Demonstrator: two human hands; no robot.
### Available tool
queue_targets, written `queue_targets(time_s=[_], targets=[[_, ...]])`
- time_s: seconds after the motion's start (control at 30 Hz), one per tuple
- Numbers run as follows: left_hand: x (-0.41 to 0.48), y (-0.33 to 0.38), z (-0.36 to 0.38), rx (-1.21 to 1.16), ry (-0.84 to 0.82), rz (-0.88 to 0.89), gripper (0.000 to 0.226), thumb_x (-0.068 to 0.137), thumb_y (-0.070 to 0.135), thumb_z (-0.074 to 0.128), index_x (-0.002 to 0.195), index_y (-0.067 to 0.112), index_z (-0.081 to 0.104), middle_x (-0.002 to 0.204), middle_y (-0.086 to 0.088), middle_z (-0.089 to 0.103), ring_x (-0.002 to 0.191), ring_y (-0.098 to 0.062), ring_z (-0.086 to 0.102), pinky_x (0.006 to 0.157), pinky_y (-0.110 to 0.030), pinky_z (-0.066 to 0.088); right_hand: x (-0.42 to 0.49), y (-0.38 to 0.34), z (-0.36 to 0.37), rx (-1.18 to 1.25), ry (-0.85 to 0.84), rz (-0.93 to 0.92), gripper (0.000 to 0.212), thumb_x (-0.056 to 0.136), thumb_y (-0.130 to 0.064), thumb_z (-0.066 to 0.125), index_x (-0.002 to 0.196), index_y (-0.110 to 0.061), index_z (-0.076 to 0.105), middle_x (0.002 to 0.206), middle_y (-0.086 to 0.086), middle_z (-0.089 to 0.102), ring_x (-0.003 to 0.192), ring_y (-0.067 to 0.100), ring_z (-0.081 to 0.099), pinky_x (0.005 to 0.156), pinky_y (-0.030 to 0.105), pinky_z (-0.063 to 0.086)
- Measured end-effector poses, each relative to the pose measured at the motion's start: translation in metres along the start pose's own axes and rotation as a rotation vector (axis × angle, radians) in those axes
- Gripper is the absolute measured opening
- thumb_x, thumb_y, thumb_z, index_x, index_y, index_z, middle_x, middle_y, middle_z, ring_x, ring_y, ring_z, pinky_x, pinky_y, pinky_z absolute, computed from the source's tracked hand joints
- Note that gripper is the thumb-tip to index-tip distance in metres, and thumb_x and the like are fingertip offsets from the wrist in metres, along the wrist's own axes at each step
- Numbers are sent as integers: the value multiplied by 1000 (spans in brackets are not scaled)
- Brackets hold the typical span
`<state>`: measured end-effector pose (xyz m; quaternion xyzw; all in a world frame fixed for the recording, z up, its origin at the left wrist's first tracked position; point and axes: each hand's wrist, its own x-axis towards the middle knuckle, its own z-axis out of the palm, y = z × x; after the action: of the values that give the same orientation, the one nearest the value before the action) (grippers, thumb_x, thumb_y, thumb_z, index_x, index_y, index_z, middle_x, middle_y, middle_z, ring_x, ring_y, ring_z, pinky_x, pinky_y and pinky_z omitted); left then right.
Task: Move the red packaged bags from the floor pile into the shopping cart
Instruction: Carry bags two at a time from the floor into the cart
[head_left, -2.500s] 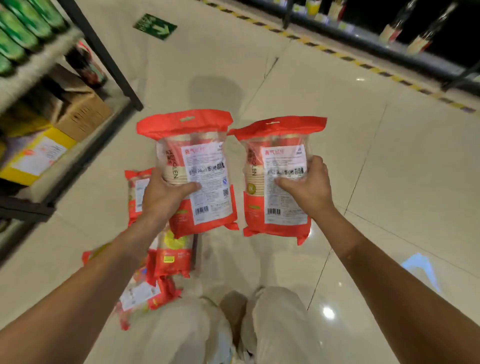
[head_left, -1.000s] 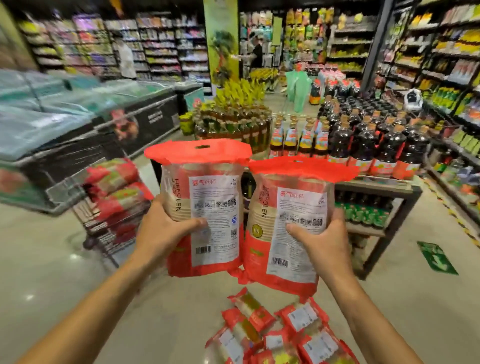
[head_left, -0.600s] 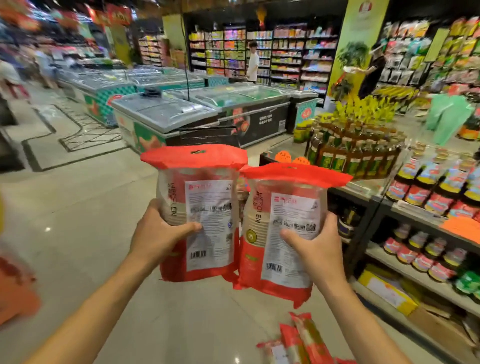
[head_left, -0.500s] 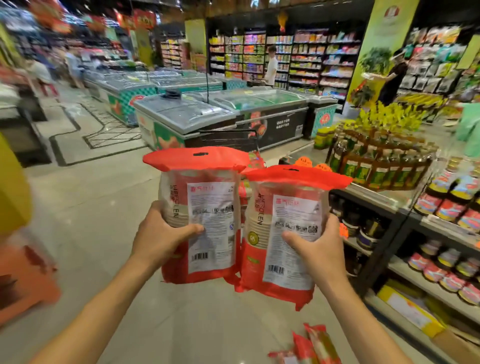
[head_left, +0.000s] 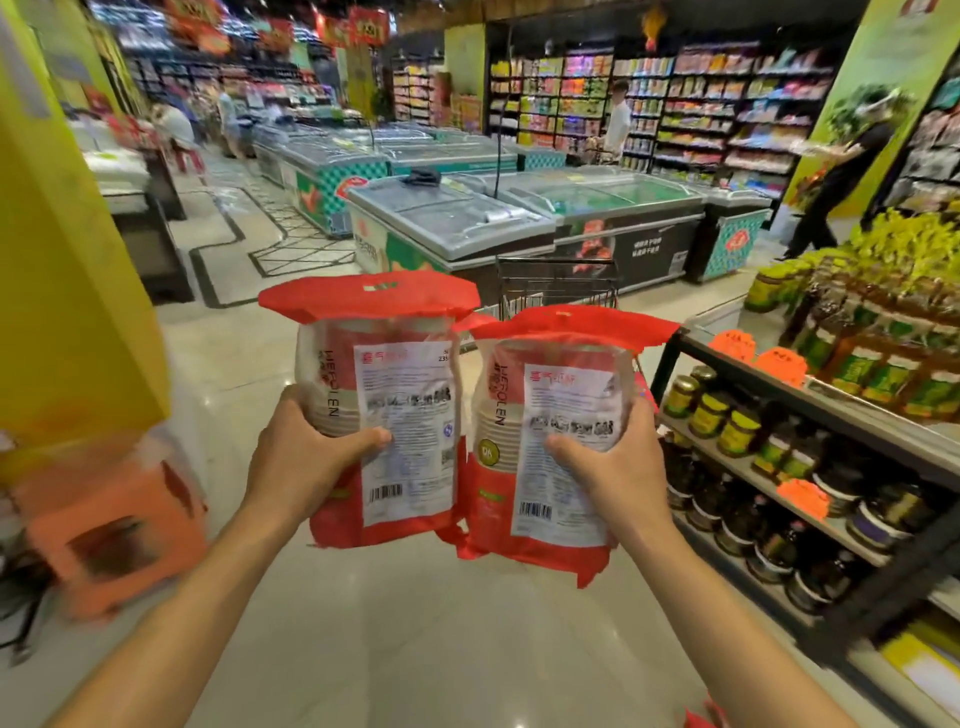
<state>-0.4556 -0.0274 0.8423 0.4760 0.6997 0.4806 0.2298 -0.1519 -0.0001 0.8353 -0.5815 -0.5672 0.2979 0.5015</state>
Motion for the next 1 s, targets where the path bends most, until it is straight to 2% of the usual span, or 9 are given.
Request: queue_targets(time_s=[0.23, 0.37, 0.5, 0.63, 0.77, 1.0], targets=[[55, -27, 0, 1, 31, -55, 76, 44, 58, 87, 109, 35, 55, 102, 11, 73, 90, -15, 72, 83, -50, 60, 47, 8, 59, -20, -49, 37, 65, 65, -41, 89, 113, -36, 46, 109, -14, 65, 96, 9, 67, 85, 48, 59], [100, -26, 12, 15, 38, -80, 75, 42, 56, 84, 107, 33, 54, 104, 11, 71, 92, -16, 71, 86, -51, 58, 94, 19, 96, 6, -44, 65, 67, 57, -50, 84, 111, -41, 46, 110, -15, 64, 97, 10, 67, 84, 48, 58], [162, -22, 22, 34, 56, -68, 78, 40, 60, 83, 107, 34, 53, 106, 11, 71, 94, -18, 71, 86, -52, 58, 155, 23, 133, 32, -49, 73, 69, 56, -50, 83, 112, -38, 45, 109, -14, 64, 96, 10, 67, 82, 47, 58], [229, -15, 37, 40, 66, -64, 80, 42, 62, 84, 109, 33, 52, 108, 10, 70, 95, -20, 71, 85, -53, 58, 225, 21, 166, 18, -59, 48, 61, 67, -37, 88, 110, -31, 45, 103, -13, 62, 92, 9, 65, 73, 36, 53], [289, -16, 55, 40, 58, -57, 77, 44, 57, 87, 109, 33, 53, 108, 11, 71, 93, -17, 73, 83, -52, 59, 282, 25, 191, 28, -66, 36, 61, 69, -31, 88, 112, -32, 44, 105, -13, 62, 91, 5, 64, 67, 27, 47], [399, -28, 91, 41, 4, -62, 84, 40, 63, 81, 112, 31, 53, 108, 10, 69, 95, -18, 71, 85, -52, 59, 367, 46, 242, 6, -19, 101, 62, 66, -34, 86, 114, -33, 47, 107, -12, 65, 93, 8, 66, 81, 44, 57]])
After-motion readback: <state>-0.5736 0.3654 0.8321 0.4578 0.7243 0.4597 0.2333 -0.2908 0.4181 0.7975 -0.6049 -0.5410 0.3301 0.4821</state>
